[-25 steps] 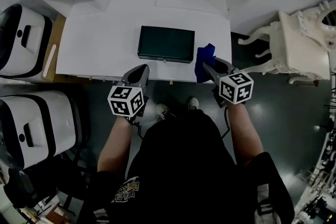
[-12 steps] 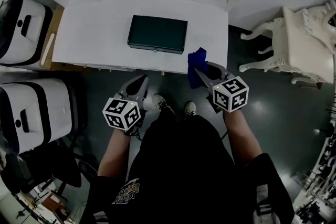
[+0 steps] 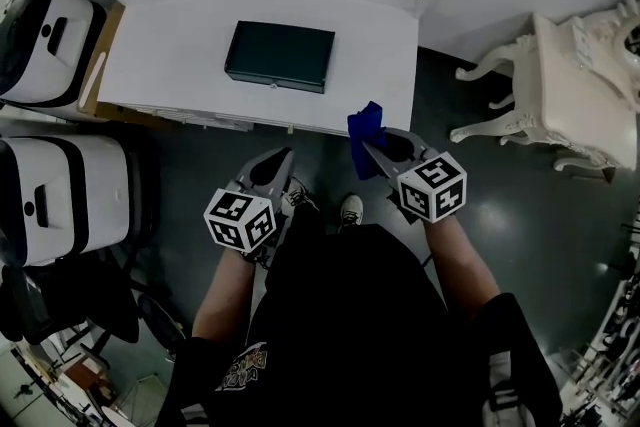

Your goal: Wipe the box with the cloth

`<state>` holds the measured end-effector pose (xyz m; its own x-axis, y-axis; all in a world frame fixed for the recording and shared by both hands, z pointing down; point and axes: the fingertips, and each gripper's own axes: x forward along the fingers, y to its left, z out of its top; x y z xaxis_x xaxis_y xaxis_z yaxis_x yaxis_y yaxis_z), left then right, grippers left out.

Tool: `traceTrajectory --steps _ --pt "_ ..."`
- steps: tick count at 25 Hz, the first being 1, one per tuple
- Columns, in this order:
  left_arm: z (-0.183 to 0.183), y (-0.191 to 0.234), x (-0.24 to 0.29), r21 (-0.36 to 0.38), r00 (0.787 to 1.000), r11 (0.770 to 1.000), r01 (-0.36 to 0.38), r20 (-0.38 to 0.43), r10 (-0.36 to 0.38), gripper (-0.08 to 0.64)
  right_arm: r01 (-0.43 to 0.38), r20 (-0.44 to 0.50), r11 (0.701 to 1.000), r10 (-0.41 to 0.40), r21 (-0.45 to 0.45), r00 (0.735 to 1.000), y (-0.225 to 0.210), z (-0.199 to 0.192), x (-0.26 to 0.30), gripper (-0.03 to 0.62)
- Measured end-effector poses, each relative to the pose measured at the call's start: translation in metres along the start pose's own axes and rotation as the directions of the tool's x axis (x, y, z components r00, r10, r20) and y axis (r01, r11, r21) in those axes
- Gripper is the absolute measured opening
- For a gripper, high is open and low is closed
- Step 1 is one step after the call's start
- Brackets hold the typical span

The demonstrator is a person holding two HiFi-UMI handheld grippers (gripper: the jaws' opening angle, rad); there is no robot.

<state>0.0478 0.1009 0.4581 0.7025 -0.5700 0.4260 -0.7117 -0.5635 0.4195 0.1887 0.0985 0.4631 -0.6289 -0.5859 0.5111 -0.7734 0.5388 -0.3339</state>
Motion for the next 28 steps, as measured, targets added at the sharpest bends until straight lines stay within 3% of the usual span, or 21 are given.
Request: traceTrajectory --steps 15,28 --pt "-0.043 -0.047 -0.007 -0.063 0.999 0.998 -0.024 0.030 0.026 0.002 -0.119 -0.089 0.990 0.112 -0.071 0.990 0.020 -0.039 -0.021 0.098" --pt "-0.051 -0.055 -0.020 -0.053 0.999 0.998 -0.036 0.035 0.038 0.002 -0.174 -0.071 0.981 0.168 -0.090 0.983 0.045 -0.042 -0.027 0.098"
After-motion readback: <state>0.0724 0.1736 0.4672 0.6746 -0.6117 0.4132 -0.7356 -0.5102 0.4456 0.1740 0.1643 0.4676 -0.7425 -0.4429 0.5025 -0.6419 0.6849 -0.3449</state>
